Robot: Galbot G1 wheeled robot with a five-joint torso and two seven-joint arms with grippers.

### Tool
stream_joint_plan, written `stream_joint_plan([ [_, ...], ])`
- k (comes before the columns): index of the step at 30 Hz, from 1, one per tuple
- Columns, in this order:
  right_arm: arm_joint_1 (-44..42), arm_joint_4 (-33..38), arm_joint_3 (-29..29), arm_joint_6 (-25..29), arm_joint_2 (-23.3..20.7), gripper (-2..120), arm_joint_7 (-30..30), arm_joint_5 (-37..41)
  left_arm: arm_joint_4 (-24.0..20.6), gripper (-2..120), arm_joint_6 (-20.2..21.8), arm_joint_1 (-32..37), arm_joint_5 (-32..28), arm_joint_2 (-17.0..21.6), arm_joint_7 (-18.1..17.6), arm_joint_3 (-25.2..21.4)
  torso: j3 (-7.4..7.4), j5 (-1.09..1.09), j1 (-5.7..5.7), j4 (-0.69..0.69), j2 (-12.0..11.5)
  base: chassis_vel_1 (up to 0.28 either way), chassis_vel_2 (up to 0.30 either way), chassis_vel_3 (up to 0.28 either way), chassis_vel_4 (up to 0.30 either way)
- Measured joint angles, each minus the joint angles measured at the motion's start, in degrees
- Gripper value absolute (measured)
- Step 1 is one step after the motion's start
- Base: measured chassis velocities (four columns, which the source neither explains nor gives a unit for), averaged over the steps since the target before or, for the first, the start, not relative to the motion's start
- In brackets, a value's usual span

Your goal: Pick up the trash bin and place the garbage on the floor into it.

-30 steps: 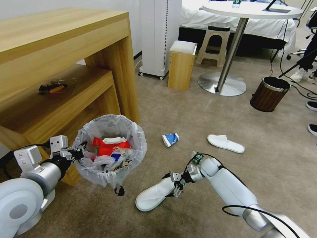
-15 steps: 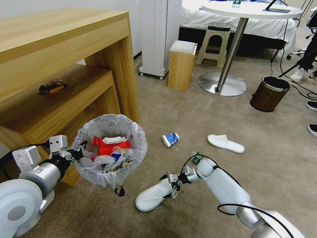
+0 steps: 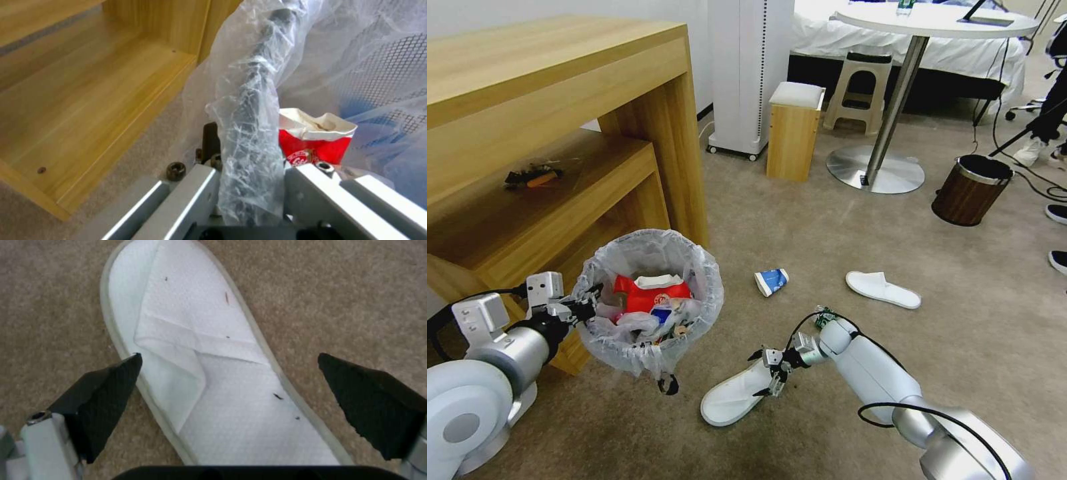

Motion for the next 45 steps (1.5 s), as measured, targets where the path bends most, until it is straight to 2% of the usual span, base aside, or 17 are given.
stream_joint_plan([
  [15,0.7,-0.9,-2.1,0.2,0.8,100,0.5,3.5,-0.3,0,0.0,0.3,0.0,0.3,0.0,-0.4,0.0,0.0,0.0,0.0,0.0,0.0,0.0,0.0,0.0],
  [27,0.7,0.5,-4.4,0.3,1.0,100,0.4,2.7,-0.3,0,0.0,0.4,0.2,0.1,0.1,-0.5,0.0,0.0,0.0,0.0,0.0,0.0,0.0,0.0,0.0],
  [45,0.5,-0.2,-4.4,1.0,1.6,100,0.7,-0.4,0.3,0,-0.2,0.2,0.7,-0.1,0.7,-0.3,0.0,0.0,0.0,0.0,0.0,0.0,0.0,0.0,0.0],
])
